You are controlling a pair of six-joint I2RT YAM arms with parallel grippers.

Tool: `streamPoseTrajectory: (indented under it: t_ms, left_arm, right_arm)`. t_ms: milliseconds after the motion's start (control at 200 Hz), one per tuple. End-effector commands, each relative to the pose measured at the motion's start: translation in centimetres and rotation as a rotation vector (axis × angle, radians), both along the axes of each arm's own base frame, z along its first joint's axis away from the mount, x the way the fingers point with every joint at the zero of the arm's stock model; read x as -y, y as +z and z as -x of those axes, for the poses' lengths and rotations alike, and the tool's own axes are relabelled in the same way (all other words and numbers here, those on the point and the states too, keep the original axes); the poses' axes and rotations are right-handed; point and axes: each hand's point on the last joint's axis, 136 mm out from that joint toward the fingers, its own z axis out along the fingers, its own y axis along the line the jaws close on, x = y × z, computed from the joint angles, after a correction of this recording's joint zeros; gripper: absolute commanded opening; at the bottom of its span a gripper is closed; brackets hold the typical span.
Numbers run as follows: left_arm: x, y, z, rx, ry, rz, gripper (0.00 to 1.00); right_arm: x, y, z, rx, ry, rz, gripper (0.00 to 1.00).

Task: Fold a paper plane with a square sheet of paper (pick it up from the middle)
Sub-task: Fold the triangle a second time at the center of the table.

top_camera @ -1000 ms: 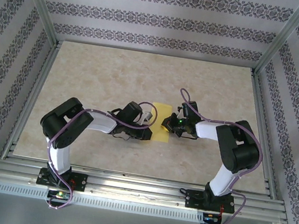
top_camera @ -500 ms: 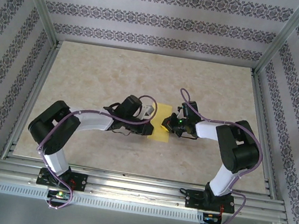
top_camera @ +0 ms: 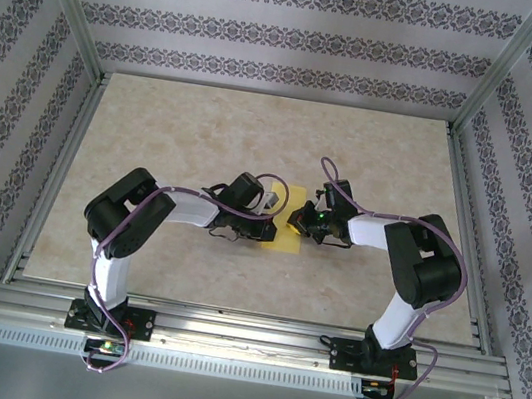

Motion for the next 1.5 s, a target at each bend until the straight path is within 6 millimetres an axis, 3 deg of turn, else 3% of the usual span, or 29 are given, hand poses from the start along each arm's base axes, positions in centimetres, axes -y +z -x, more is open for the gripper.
streamPoseTrajectory:
  t_ms: [0, 210, 305, 385, 530, 774, 954, 1124, 1494]
  left_arm:
    - [-2.0, -2.7, 1.4, -0.056, 0.014, -0.074, 0.0]
    - [-2.4, -3.5, 2.1, -0.074, 0.015, -0.075, 0.0]
    - [-2.4, -3.5, 2.1, -0.076, 0.015, -0.074, 0.0]
    - [-2.3, -3.4, 2.0, -0.07, 0.017, -0.07, 0.0]
    - [-2.3, -3.3, 2.0, -0.069, 0.017, -0.069, 0.0]
    - [-2.4, -3.4, 2.2, -0.072, 0.016, -0.071, 0.0]
    - [-2.6, -3.6, 2.3, -0.076, 0.013, -0.08, 0.0]
    - [-2.5, -3.7, 2.4, -0.079, 0.011, -0.078, 0.0]
    - [-2.5, -3.6, 2.5, -0.082, 0.01, -0.07, 0.0]
  right_arm:
    - [0.6, -1.0, 1.0, -0.038, 0.008, 0.056, 0.0]
    - [-1.7, 2.6, 1.0, 0.091, 0.083, 0.015, 0.0]
    - [-3.0, 2.7, 1.7, 0.083, 0.125, -0.007, 0.0]
    - [-3.2, 1.7, 2.1, 0.05, 0.121, 0.007, 0.0]
    - [-2.1, -0.7, 2.4, 0.008, 0.074, 0.051, 0.0]
    - [0.3, -2.8, 2.3, -0.052, 0.023, 0.054, 0.0]
    - [1.8, -1.7, 0.1, -0.022, -0.023, 0.031, 0.0]
    - [3.7, -1.9, -1.4, -0.023, -0.081, 0.024, 0.0]
    - [6.0, -1.2, -3.5, 0.006, -0.144, 0.028, 0.0]
